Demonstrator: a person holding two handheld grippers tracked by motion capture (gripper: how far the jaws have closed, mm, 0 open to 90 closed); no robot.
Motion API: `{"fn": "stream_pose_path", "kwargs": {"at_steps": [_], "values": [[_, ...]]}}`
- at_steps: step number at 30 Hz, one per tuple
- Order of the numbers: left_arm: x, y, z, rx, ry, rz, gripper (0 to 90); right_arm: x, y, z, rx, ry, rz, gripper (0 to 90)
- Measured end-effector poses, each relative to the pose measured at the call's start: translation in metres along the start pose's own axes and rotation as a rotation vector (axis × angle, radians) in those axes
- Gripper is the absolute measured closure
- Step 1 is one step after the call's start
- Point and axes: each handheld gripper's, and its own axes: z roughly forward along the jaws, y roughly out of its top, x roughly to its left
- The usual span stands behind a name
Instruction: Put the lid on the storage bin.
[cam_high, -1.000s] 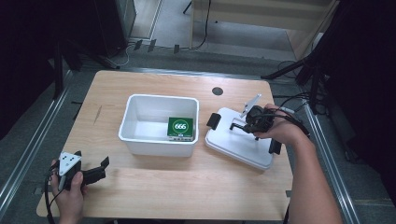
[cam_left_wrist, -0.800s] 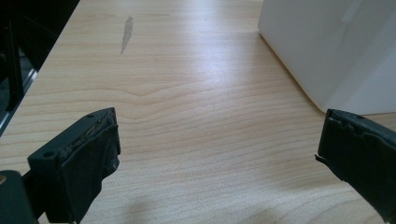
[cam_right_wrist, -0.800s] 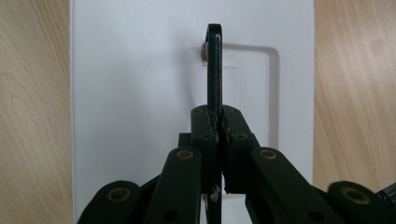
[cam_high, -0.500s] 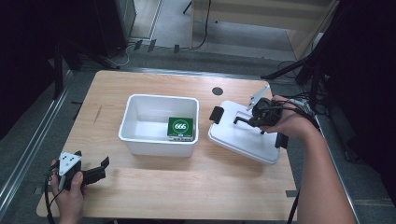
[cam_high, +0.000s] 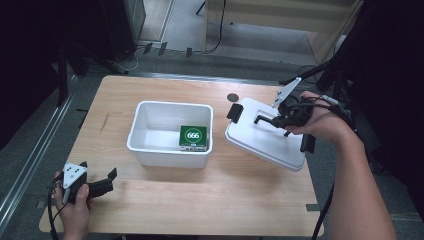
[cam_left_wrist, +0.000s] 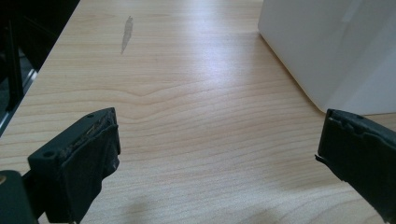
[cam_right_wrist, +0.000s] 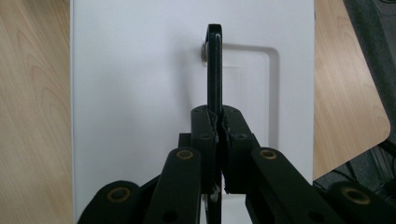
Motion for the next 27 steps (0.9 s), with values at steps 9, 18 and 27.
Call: {"fn": "stream_pose_path", "kwargs": {"at_steps": [9, 18, 27], "values": [[0.0, 0.0, 0.0, -0.005, 0.0, -0.002, 0.0, 0.005, 0.026, -0.005, -0.01, 0.013, -0.019, 85.9], [0.001, 0.0, 0.0, -0.009, -0.003, -0.009, 0.0, 0.012, 0.059, -0.013, -0.044, 0.025, -0.063, 85.9], [0.002, 0.0, -0.001, -0.012, -0.004, -0.014, 0.0, 0.022, 0.096, -0.007, -0.063, 0.05, -0.109, 85.9]]}}
